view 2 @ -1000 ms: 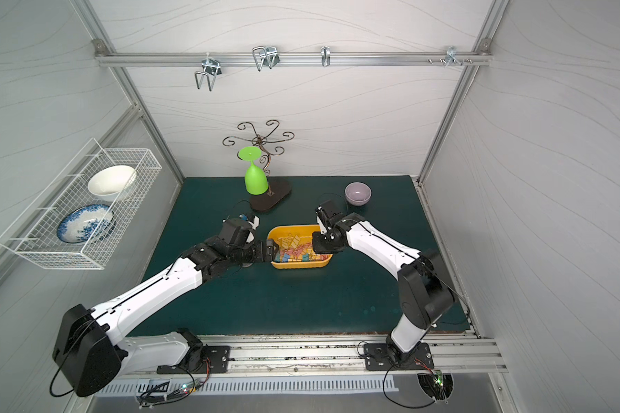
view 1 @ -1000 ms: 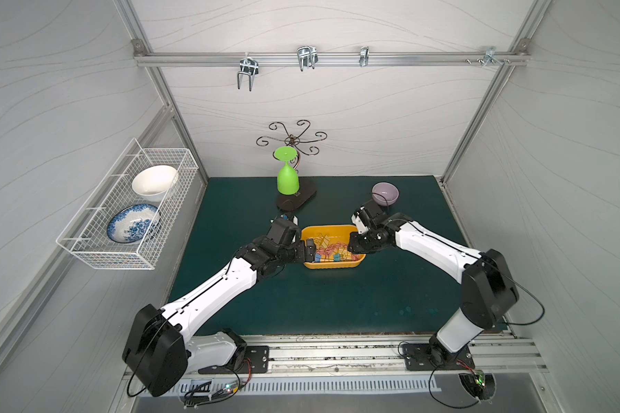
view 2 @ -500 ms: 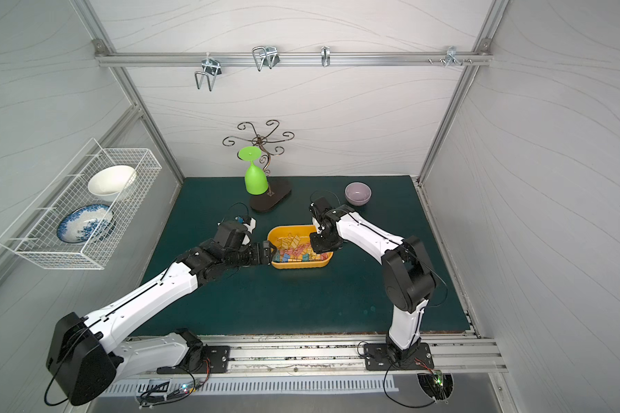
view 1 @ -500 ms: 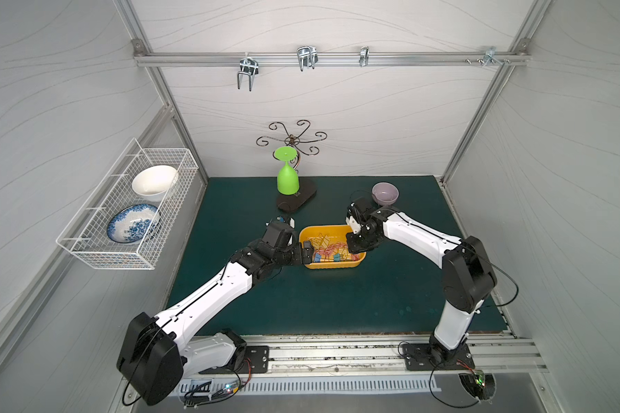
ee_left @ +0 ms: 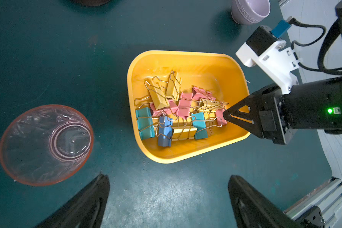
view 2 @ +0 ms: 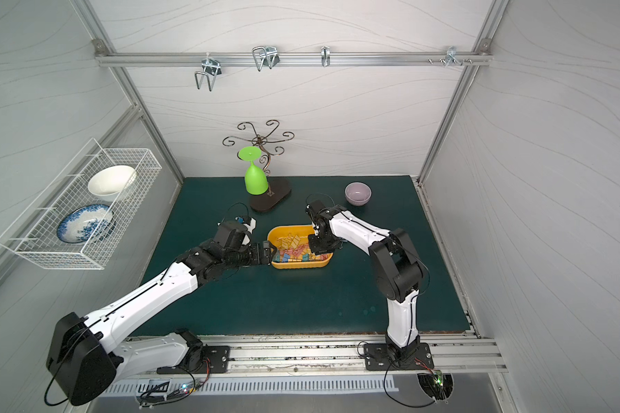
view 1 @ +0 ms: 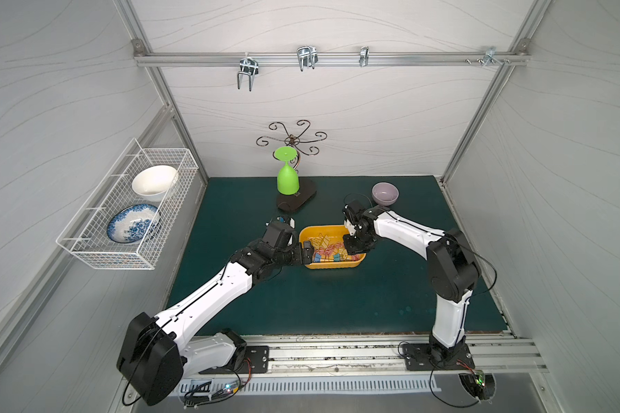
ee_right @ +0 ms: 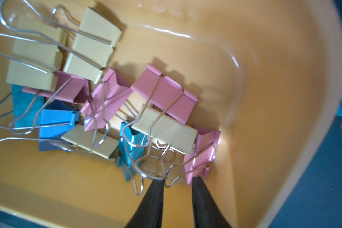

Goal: Take out the binder clips from the storage box
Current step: Pick up the binder clip from the storage box.

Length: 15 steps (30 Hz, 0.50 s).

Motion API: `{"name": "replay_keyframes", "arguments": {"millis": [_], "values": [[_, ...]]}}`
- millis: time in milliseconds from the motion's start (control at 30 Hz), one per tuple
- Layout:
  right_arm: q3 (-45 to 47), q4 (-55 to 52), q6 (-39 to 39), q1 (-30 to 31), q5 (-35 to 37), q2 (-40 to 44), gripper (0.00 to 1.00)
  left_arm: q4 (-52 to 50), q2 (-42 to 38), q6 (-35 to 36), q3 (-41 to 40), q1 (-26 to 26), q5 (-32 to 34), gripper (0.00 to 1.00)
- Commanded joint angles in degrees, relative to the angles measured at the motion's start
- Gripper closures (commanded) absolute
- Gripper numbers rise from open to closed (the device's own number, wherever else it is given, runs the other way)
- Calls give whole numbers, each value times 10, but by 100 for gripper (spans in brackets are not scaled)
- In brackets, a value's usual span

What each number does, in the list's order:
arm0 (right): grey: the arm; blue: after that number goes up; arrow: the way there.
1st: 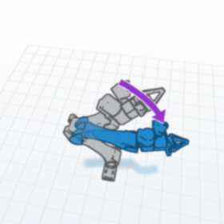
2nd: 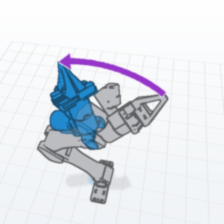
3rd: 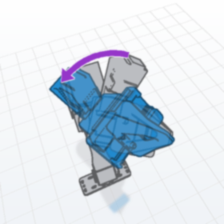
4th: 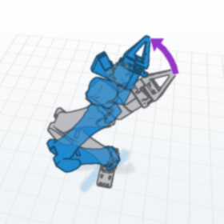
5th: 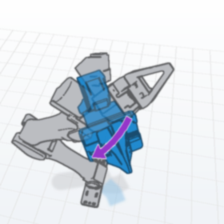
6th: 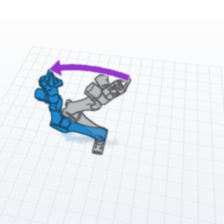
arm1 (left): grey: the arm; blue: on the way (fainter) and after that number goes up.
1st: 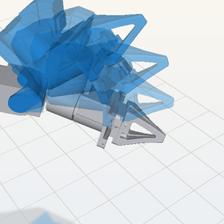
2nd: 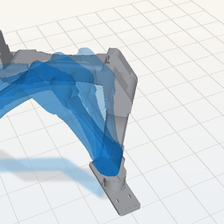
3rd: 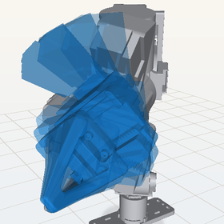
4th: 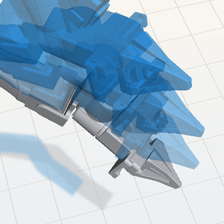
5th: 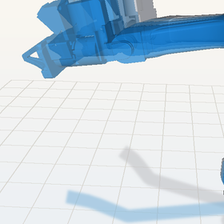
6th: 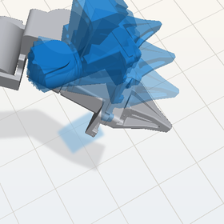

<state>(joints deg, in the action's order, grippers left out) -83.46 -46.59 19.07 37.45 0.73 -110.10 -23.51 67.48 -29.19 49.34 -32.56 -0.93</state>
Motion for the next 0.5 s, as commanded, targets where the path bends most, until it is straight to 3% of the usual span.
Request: {"name": "replay_keyframes", "arguments": {"millis": [0,467], "values": [[-8,-18,13,4,47,-6,75,13,-3,1,6,1,-6,2],[-17,-35,-9,12,118,11,100,15,5,0,7,1,-13,2]]}}
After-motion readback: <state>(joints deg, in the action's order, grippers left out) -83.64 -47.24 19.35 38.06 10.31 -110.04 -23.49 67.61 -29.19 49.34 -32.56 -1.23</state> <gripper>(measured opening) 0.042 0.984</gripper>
